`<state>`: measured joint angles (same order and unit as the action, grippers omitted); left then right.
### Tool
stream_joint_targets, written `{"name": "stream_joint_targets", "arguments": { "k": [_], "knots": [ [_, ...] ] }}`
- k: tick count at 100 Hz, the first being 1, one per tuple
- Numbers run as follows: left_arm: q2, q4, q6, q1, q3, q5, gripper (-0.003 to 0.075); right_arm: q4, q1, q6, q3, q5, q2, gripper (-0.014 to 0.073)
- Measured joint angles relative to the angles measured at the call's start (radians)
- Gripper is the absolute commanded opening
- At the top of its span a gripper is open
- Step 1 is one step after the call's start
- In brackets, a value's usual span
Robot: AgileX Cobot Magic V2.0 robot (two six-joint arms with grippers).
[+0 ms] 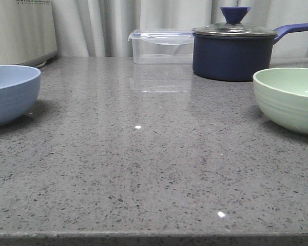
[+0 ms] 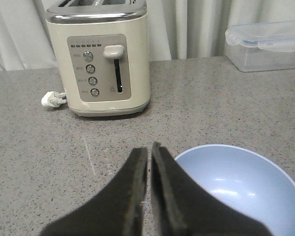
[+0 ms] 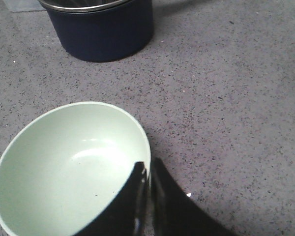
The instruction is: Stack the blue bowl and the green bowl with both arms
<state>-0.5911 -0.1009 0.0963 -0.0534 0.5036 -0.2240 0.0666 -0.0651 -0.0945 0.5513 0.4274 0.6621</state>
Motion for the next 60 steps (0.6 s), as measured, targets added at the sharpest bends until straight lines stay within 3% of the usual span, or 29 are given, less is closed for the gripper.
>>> {"name": "stream_joint_targets", "arguments": {
  "k": [10, 17, 60],
  "knots": [
    [-0.004, 0.0, 0.0, 0.0, 0.001, 0.004, 0.0333, 0.0, 0.0, 0.0, 0.002, 0.004, 0.001, 0.0348],
    [-0.004, 0.0, 0.0, 0.0, 0.001, 0.006, 0.0387, 0.0, 0.0, 0.0, 0.002, 0.006, 0.001, 0.0402],
    [-0.016, 0.0, 0.0, 0.0, 0.001, 0.008, 0.0388, -0.001, 0.0, 0.0, 0.029, 0.026, 0.022, 0.0402]
  ]
}}
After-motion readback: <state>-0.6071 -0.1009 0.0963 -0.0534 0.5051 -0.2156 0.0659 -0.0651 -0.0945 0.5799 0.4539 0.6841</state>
